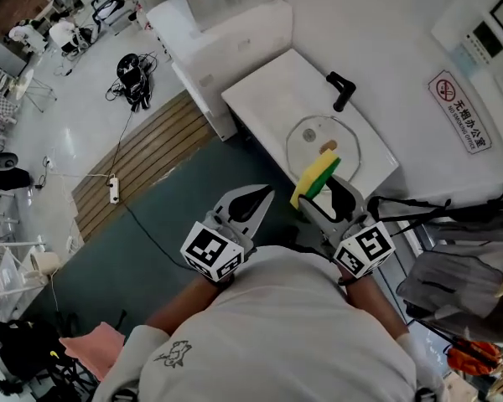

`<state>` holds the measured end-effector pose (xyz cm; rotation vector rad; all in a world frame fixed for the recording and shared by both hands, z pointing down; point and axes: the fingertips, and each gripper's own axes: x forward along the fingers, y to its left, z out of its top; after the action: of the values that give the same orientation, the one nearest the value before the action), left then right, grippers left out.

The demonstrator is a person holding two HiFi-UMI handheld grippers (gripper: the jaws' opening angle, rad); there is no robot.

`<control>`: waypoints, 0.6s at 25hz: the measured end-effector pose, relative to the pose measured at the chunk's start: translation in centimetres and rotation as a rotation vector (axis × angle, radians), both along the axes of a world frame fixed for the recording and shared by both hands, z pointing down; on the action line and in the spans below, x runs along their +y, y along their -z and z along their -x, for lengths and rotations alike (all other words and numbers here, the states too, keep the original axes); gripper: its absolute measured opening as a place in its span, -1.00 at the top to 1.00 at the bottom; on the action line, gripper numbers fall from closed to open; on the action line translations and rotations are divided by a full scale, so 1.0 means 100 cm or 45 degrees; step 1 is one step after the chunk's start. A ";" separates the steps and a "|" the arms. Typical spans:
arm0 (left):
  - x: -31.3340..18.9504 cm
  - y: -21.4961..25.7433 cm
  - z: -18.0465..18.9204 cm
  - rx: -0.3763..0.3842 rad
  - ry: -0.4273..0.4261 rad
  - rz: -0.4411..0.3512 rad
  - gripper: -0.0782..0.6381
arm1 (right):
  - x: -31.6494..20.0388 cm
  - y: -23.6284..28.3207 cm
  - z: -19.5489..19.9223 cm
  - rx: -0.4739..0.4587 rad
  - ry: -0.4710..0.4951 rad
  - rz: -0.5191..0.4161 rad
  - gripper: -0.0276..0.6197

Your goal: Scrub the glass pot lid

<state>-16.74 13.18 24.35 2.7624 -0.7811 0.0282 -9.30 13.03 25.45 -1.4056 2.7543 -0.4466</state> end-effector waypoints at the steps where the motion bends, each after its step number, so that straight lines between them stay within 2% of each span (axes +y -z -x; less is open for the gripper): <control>1: -0.004 0.002 -0.015 -0.003 -0.031 0.000 0.79 | -0.002 0.001 -0.014 -0.005 -0.037 -0.006 0.00; 8: -0.013 0.000 -0.107 -0.011 -0.289 -0.007 0.79 | 0.004 0.003 -0.104 -0.027 -0.294 -0.015 0.00; 15: -0.013 -0.005 -0.177 0.000 -0.555 0.025 0.79 | 0.019 -0.003 -0.165 -0.019 -0.552 0.021 0.00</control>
<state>0.93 11.90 24.88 2.8556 -0.1645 0.1194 7.21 14.96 25.73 -1.9214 2.3346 -0.4534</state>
